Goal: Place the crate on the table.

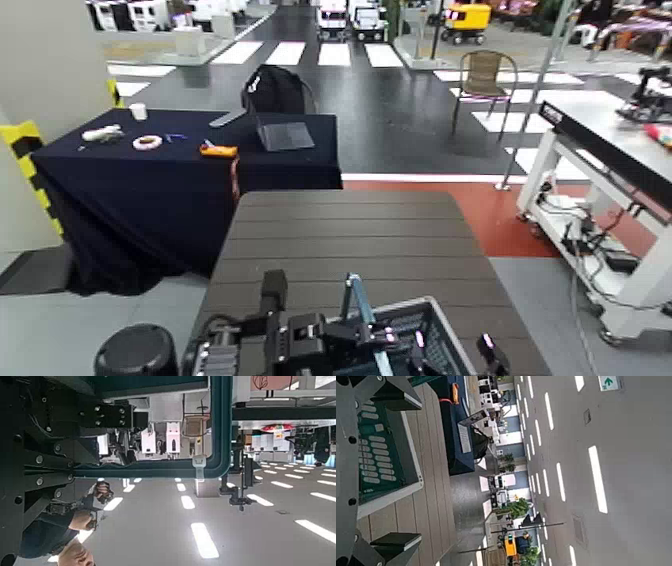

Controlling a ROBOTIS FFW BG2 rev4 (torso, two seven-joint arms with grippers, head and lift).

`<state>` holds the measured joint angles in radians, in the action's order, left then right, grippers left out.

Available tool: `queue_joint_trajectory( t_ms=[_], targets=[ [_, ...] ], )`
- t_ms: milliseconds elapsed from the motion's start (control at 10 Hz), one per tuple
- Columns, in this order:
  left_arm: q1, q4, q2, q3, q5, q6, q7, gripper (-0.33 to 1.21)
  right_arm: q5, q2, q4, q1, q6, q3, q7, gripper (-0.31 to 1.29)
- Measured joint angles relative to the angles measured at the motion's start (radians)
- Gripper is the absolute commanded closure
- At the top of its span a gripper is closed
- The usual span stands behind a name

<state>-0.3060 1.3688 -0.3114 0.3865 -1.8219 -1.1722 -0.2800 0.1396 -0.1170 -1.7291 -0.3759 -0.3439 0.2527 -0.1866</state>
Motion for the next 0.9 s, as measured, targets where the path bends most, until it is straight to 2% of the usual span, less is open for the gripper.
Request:
queue_joint_trajectory(
  t_ms=[500,700,900],
  targets=[
    [-0.168,-0.140,0.007,0.101,0.108,0.009,-0.118,1.19,0.001,-0.003,0.005,0.003,-0.013,0.002,-0.002,0.14],
    [-0.243,-0.218,0.024,0.156,0.152,0.026,-0.181,1.19,0.003,-0.003,0.007,0.004,-0.018,0.003,-0.003,0.14],
    [-0.294,-0.279,0.044,0.180,0.169,0.043,-0.201,1.19,0.006,-0.002,0.012,0.007,-0.021,0.007,-0.003,0.14]
  ],
)
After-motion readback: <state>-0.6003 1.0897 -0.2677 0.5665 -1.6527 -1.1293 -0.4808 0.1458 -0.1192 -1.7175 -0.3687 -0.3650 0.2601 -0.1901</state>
